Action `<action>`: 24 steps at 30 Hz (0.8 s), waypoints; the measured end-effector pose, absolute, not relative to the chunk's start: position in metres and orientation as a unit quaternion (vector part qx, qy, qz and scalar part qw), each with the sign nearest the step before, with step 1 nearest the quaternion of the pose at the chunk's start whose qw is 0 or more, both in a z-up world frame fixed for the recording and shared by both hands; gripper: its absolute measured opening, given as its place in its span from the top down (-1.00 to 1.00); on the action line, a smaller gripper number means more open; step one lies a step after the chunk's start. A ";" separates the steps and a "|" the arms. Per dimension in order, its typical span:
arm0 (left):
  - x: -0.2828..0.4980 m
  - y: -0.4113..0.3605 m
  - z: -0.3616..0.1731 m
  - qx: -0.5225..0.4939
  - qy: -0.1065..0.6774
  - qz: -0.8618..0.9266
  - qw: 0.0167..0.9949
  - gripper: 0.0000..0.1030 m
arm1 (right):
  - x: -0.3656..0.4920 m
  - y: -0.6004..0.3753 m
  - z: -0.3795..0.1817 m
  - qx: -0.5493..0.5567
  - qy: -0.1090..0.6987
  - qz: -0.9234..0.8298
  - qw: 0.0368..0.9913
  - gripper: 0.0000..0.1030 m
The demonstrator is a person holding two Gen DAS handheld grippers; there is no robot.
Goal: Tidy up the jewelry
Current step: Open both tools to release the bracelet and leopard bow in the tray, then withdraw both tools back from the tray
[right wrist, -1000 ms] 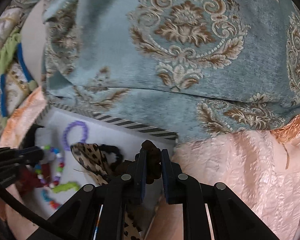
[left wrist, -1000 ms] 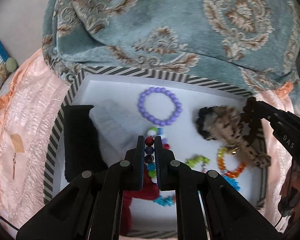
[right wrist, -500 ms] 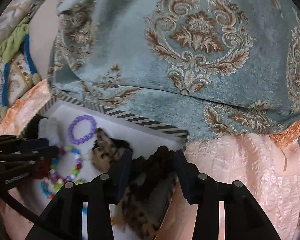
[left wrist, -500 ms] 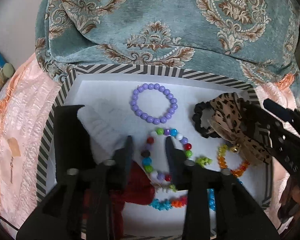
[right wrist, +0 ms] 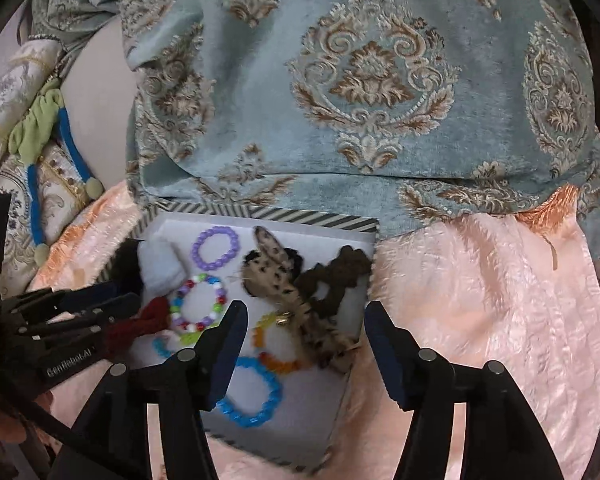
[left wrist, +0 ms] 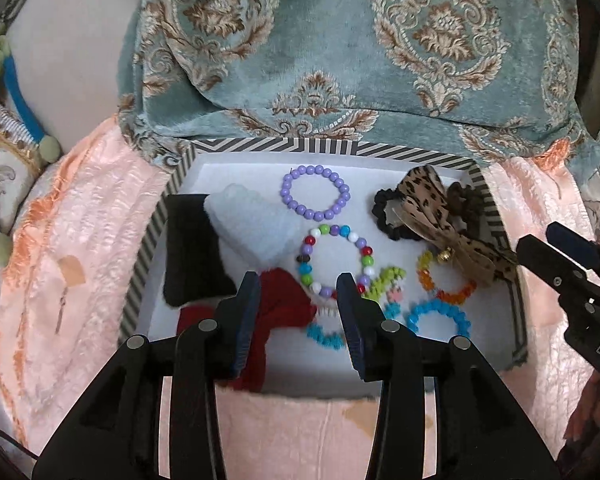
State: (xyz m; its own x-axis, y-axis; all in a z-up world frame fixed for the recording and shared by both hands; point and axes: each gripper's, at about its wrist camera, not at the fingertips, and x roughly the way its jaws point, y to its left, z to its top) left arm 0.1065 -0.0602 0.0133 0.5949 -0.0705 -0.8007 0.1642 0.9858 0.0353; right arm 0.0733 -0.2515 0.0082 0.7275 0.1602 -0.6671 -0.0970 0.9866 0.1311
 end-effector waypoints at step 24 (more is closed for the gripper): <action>0.020 -0.024 0.074 0.014 0.364 -0.034 0.931 0.12 | 0.000 -0.201 0.046 0.036 0.327 0.071 0.942 -0.42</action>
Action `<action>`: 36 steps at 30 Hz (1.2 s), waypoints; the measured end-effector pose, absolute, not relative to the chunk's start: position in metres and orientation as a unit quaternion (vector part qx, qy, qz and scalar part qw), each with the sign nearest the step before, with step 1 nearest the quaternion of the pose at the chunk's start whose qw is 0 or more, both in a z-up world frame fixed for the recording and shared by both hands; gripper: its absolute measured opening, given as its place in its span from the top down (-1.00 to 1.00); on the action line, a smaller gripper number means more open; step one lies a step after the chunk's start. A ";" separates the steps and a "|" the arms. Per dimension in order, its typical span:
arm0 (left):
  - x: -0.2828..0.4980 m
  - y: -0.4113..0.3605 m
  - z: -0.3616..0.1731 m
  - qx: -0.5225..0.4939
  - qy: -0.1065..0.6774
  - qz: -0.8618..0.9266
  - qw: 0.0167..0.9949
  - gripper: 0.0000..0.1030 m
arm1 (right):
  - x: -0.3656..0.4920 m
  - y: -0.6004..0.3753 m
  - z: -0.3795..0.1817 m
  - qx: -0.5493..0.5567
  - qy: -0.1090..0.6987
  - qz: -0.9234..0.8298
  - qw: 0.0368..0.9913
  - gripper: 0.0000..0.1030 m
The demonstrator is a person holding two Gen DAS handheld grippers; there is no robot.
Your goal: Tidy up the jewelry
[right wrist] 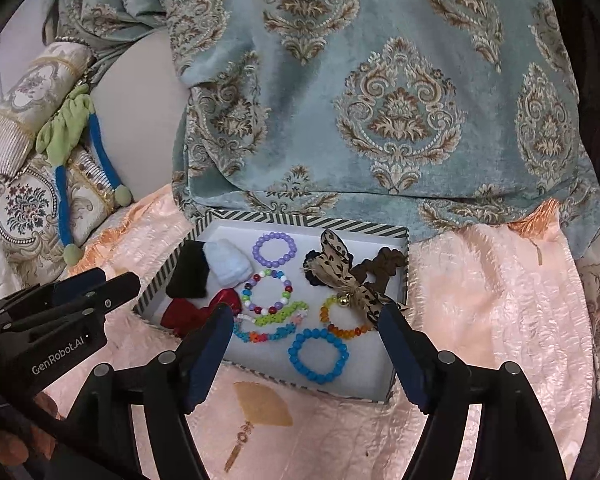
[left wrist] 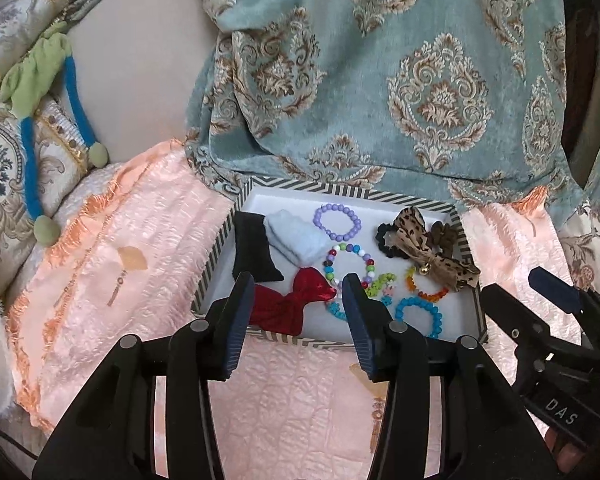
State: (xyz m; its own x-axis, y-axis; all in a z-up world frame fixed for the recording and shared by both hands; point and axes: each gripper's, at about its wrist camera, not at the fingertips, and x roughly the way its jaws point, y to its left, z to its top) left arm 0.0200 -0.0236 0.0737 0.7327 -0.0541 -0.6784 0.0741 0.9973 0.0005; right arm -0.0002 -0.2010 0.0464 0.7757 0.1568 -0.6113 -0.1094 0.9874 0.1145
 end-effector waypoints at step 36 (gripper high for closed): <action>-0.022 -0.019 0.101 0.033 0.309 -0.005 0.951 0.12 | -0.036 -0.191 0.066 0.026 0.297 0.067 0.952 -0.53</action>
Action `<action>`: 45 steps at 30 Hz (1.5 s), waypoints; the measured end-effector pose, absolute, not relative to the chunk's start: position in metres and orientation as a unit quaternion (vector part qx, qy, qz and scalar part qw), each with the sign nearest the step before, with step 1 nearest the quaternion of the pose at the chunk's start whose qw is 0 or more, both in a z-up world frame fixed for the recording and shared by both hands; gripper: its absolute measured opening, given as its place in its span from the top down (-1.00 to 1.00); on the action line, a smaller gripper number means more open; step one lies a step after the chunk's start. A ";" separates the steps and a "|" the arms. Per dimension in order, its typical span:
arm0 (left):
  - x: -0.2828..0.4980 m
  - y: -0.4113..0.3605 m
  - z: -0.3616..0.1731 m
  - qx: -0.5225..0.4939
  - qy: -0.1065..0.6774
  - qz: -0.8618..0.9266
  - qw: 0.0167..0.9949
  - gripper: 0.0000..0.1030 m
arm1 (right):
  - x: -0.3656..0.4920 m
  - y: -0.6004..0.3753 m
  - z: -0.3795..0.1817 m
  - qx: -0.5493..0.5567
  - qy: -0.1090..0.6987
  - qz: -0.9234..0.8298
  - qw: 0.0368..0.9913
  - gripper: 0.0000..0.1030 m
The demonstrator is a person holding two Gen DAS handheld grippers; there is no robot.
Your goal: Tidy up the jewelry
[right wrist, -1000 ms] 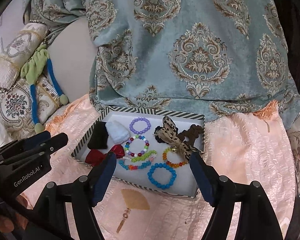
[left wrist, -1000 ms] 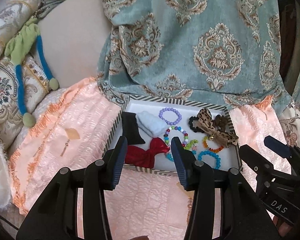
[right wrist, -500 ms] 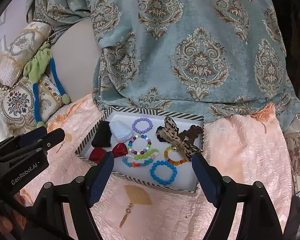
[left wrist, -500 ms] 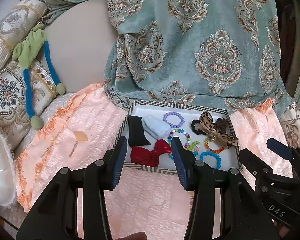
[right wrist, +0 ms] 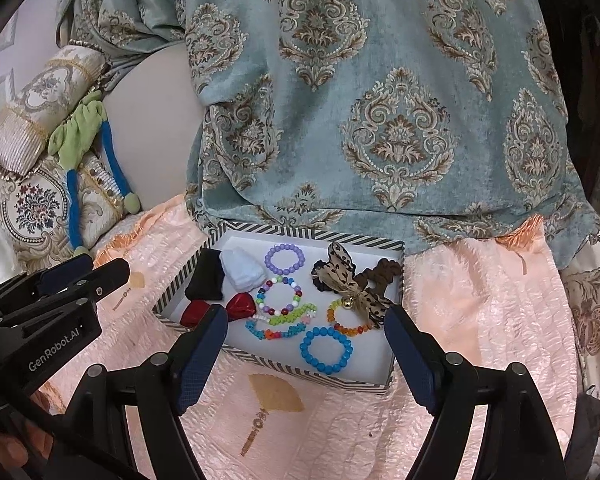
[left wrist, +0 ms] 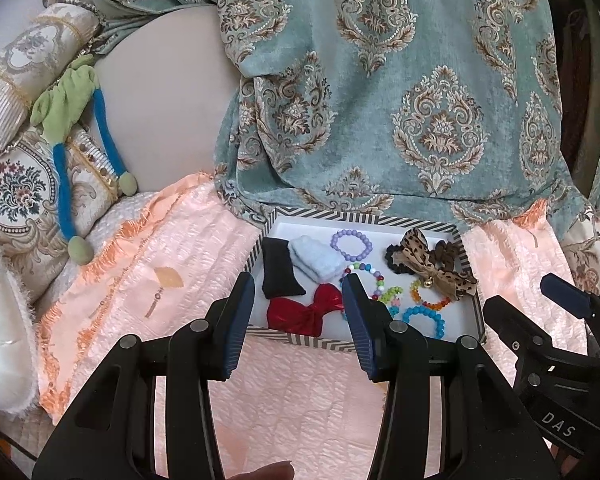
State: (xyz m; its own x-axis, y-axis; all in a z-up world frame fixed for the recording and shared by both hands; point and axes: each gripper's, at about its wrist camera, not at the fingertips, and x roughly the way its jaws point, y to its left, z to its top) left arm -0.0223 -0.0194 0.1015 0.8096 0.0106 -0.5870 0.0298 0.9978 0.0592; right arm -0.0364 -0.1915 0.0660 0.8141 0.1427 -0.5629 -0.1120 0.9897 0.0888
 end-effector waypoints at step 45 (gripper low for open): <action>-0.017 -0.018 0.092 0.032 0.318 -0.001 0.947 0.12 | -0.031 -0.191 0.056 0.034 0.313 0.073 0.946 -0.55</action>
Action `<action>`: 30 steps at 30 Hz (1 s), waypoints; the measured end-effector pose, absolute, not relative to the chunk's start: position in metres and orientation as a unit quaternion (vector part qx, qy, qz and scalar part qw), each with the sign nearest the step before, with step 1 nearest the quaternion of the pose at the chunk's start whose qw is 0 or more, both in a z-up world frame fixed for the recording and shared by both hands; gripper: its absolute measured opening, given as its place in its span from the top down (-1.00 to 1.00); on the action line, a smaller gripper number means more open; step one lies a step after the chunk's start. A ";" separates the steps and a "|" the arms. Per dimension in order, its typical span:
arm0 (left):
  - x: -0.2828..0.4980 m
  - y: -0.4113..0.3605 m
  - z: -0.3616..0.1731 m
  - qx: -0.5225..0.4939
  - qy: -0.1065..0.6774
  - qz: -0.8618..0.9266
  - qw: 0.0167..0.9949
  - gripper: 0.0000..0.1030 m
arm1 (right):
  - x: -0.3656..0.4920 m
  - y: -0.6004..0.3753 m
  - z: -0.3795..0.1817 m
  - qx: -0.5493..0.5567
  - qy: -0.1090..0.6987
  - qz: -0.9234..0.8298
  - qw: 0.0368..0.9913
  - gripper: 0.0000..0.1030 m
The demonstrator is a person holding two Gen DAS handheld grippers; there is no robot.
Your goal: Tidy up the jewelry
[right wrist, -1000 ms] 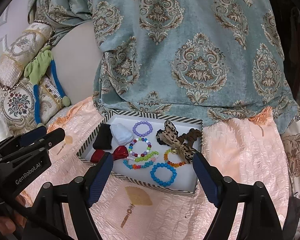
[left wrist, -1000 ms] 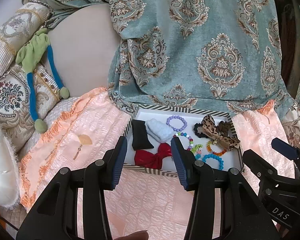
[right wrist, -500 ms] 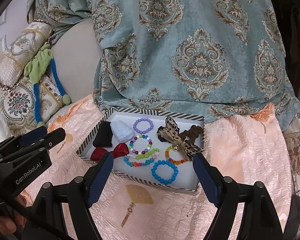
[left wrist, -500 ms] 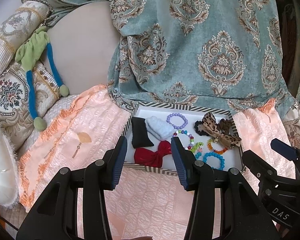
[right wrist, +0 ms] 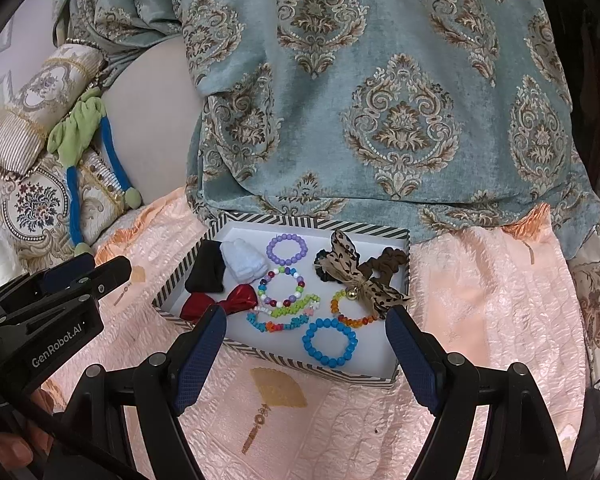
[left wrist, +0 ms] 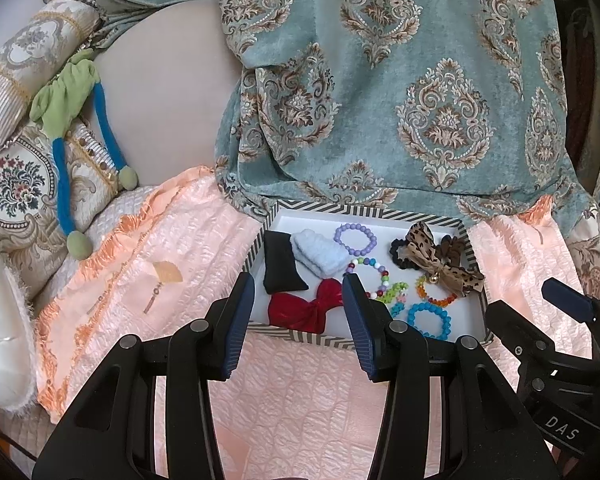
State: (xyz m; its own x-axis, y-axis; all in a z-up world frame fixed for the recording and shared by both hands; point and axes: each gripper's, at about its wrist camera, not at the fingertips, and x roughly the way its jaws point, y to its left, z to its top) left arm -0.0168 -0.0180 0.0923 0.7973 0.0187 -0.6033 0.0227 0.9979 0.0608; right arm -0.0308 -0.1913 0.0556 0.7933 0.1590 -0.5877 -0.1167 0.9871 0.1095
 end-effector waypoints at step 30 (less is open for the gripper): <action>-0.005 -0.022 0.079 0.038 0.330 -0.006 0.943 0.12 | -0.021 -0.206 0.041 0.047 0.325 0.071 0.942 -0.55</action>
